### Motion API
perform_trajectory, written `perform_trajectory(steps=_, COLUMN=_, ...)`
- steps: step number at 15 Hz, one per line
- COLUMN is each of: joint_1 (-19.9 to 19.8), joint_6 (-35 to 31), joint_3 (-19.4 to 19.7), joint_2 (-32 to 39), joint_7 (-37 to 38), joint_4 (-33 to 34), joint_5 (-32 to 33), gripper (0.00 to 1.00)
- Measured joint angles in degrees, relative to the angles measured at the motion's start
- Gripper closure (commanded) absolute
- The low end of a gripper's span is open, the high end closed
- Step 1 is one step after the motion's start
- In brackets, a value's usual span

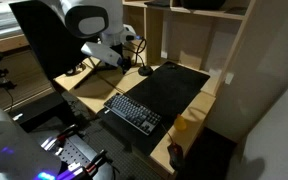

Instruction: Move the rubber duck and the mouse to the left

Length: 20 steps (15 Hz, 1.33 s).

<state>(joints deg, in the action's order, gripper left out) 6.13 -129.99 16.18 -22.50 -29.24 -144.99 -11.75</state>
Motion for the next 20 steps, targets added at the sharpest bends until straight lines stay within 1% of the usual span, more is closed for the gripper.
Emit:
perform_trajectory(steps=2, joint_1=-0.1, joint_6=0.0, joint_3=-0.2, joint_2=0.0, joint_7=0.0, joint_4=0.0, joint_5=0.0, gripper=0.00)
perform_trajectory(steps=4, joint_1=-0.5, joint_6=-1.2, joint_3=-0.9, joint_2=0.0, joint_7=3.0, joint_4=-0.1, joint_5=-1.6, gripper=0.00)
perform_trajectory(steps=5, joint_1=-1.1, joint_6=-2.1, joint_3=-0.4, joint_2=0.5, joint_7=4.3, joint_4=0.5, joint_5=-2.3, gripper=0.00)
perform_trajectory(steps=9, joint_1=-7.4, joint_6=-3.5, joint_3=5.3, joint_2=6.4, joint_7=4.8, joint_4=7.2, joint_5=-3.3, gripper=0.00)
perform_trajectory(steps=10, joint_1=-8.5, joint_6=-3.4, joint_3=5.6, joint_2=7.2, joint_7=4.2, joint_4=8.1, joint_5=-3.3, gripper=0.00)
perform_trajectory(steps=13, joint_1=-8.6, joint_6=-3.4, joint_3=4.3, joint_2=7.0, joint_7=4.4, joint_4=7.8, joint_5=-3.3, gripper=0.00)
perform_trajectory(steps=14, joint_1=-8.8, joint_6=-3.6, joint_3=3.7, joint_2=7.2, joint_7=5.1, joint_4=7.8, joint_5=-2.9, gripper=0.00)
perform_trajectory(steps=15, joint_1=-9.2, joint_6=-3.7, joint_3=3.5, joint_2=8.1, joint_7=7.6, joint_4=8.0, joint_5=-2.3, gripper=0.00)
perform_trajectory(steps=17, joint_1=-10.8, joint_6=-7.4, joint_3=3.8, joint_2=12.5, joint_7=10.9, joint_4=8.7, joint_5=-2.7, gripper=0.00)
perform_trajectory(steps=20, joint_1=-14.3, joint_6=-14.4, joint_3=4.9, joint_2=22.5, joint_7=12.4, joint_4=10.9, joint_5=-5.8, gripper=0.00)
